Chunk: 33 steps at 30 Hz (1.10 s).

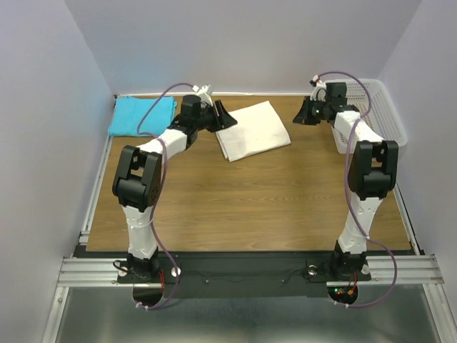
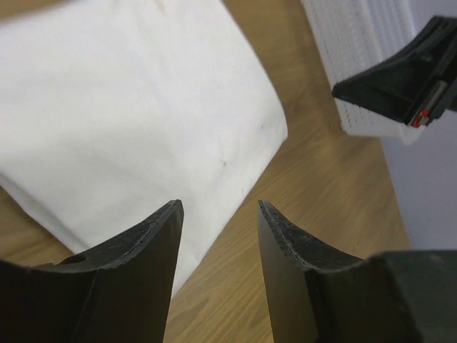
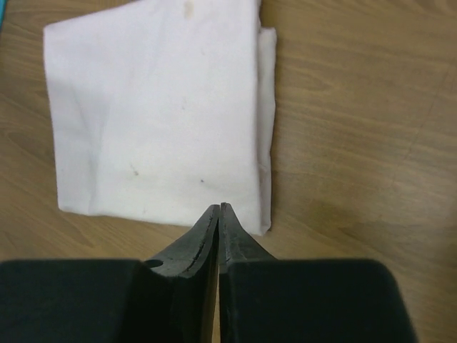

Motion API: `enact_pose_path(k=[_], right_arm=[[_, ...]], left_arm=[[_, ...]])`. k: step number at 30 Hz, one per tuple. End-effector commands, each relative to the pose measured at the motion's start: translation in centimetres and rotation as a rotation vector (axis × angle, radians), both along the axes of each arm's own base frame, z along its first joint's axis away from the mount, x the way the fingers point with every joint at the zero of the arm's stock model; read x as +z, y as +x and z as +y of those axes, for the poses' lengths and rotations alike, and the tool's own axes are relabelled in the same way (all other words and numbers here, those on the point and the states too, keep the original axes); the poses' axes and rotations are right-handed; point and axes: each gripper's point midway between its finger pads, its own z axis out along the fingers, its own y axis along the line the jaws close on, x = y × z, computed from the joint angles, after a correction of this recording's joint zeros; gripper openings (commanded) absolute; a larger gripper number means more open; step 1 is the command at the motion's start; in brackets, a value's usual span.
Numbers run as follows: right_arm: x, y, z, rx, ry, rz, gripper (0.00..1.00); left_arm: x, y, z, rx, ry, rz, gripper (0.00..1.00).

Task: Fold and stack the t-shirts
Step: Fold the tshirt

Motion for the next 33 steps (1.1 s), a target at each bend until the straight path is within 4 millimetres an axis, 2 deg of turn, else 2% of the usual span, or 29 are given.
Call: enact_pose_path(k=[1,4,5,6,7,8,9,10,13,17,22,27,30,33], right_arm=[[7.0,-0.7,0.0,0.093,-0.059,-0.195,0.11],[8.5,-3.3,0.6,0.187,-0.070,-0.253,0.21],[8.2,-4.5,0.6,0.205,-0.081,-0.253,0.23],[8.0,-5.2,0.8,0.223,-0.080,-0.253,0.24],[8.0,-5.9,1.0,0.242,-0.074,-0.256,0.25],[7.5,-6.6,1.0,0.256,-0.079,-0.251,0.25],[7.3,-7.2,1.1,0.264,-0.078,-0.248,0.25],[6.6,-8.1,0.3,0.254,-0.073,-0.230,0.25],[5.9,-10.2,0.3,0.279,-0.055,-0.214,0.25],[4.7,-11.6,0.1,0.290,-0.053,-0.193,0.25],[4.0,-12.6,0.5,0.321,-0.002,-0.170,0.23],[3.6,-13.4,0.9,0.343,0.016,-0.163,0.22],[3.5,-13.6,0.9,0.346,0.017,-0.162,0.22],[3.2,-13.7,0.8,0.345,0.013,-0.156,0.21]], left_arm=[[8.2,2.2,3.0,0.116,0.039,-0.207,0.59],[9.5,2.7,3.1,0.116,-0.046,-0.212,0.59],[9.6,2.8,2.8,0.106,-0.078,-0.205,0.59],[8.7,2.9,2.3,0.082,-0.105,-0.176,0.59],[9.3,3.1,1.8,0.081,-0.157,-0.168,0.58],[8.0,3.6,1.3,0.069,-0.171,-0.138,0.58],[8.8,3.8,1.2,0.073,-0.194,-0.143,0.58],[8.1,4.6,0.7,0.063,-0.216,-0.118,0.57],[6.8,6.3,0.3,0.071,-0.236,-0.088,0.55],[3.9,8.0,0.3,0.091,-0.250,-0.022,0.53],[-1.2,10.1,2.3,0.183,-0.228,0.080,0.52],[-4.9,12.1,4.2,0.262,-0.162,0.143,0.52],[-6.0,12.6,4.9,0.276,-0.136,0.160,0.52],[-6.0,13.0,5.2,0.275,-0.148,0.167,0.52]])
